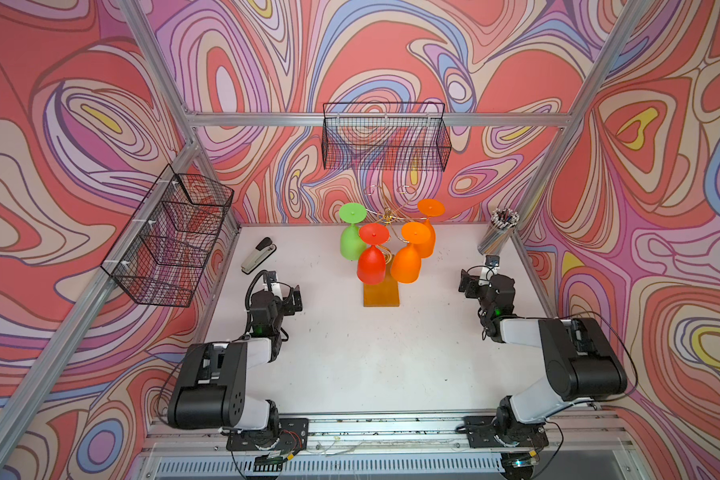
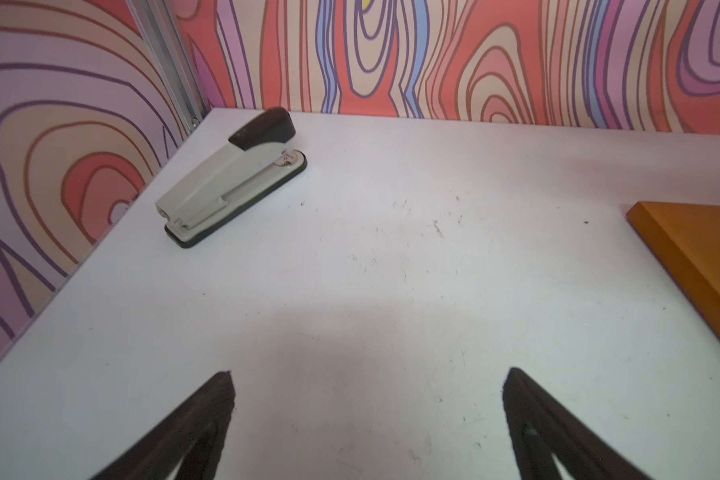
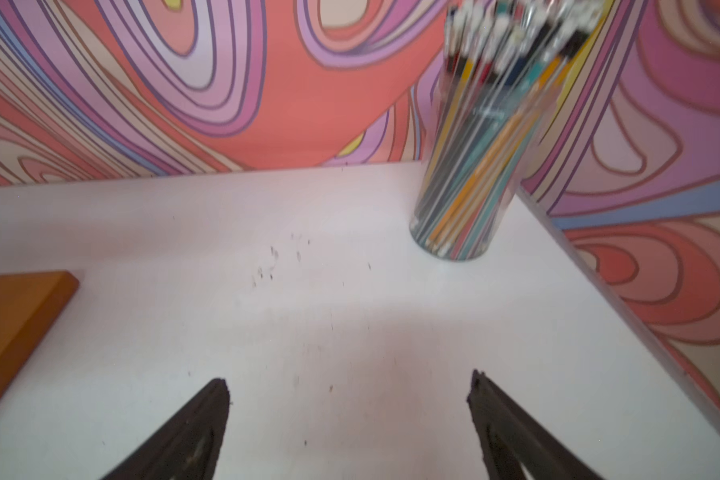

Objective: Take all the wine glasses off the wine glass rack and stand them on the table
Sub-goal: 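Raise the right gripper toward the orange glass while the left gripper lifts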

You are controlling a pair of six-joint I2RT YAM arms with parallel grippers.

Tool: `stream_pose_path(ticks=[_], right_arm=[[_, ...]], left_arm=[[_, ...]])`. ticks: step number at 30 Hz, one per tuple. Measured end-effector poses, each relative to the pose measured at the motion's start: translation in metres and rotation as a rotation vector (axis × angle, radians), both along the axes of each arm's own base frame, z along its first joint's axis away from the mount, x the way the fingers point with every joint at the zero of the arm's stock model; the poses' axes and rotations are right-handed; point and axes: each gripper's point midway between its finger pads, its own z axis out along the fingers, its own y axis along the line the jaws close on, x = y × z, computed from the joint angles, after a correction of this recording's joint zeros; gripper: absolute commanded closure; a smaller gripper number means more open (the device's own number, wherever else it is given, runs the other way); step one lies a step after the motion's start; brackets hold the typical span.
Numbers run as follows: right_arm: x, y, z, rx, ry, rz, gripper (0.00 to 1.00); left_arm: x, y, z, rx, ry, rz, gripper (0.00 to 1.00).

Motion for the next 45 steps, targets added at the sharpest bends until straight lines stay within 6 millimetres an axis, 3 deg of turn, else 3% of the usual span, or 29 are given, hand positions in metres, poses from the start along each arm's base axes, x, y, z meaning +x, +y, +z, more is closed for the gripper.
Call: stream_pose_path(ticks=[3,12,18,23,29,32,34,40,45], right_arm=[[-0.003,0.000,0.032,0.010,-0.058,-0.003,0.03],[-0.017,0.003,0.103,0.175,-0.084,-0.020,0.01],[-0.045,0.018,0.147,0.328,-0.105,0.043,0.02],[-0.073,0.031,0.175,0.427,-0.118,0.105,0.04],[-0.084,0.055,0.258,0.603,-0.222,0.251,0.05],[-0.076,0.072,0.282,0.726,-0.227,0.350,0.07],[-0.065,0.082,0.283,0.811,-0.204,0.405,0.11],[-0.025,0.103,0.244,1.048,-0.037,0.470,0.17],[-0.009,0.112,0.228,1.136,0.039,0.490,0.24]], left_arm=[[-0.005,0.003,0.035,0.010,-0.092,0.039,0.00],[-0.034,-0.007,0.140,-0.125,-0.354,0.043,0.00],[-0.045,-0.019,0.197,-0.231,-0.437,-0.018,0.00],[-0.046,-0.042,0.220,-0.334,-0.422,-0.140,0.01],[-0.050,-0.071,0.216,-0.469,-0.347,-0.288,0.02],[-0.054,-0.083,0.216,-0.520,-0.324,-0.350,0.02],[-0.058,-0.088,0.218,-0.541,-0.320,-0.380,0.02],[-0.074,-0.096,0.229,-0.561,-0.332,-0.437,0.02],[-0.077,-0.104,0.224,-0.589,-0.290,-0.477,0.02]])
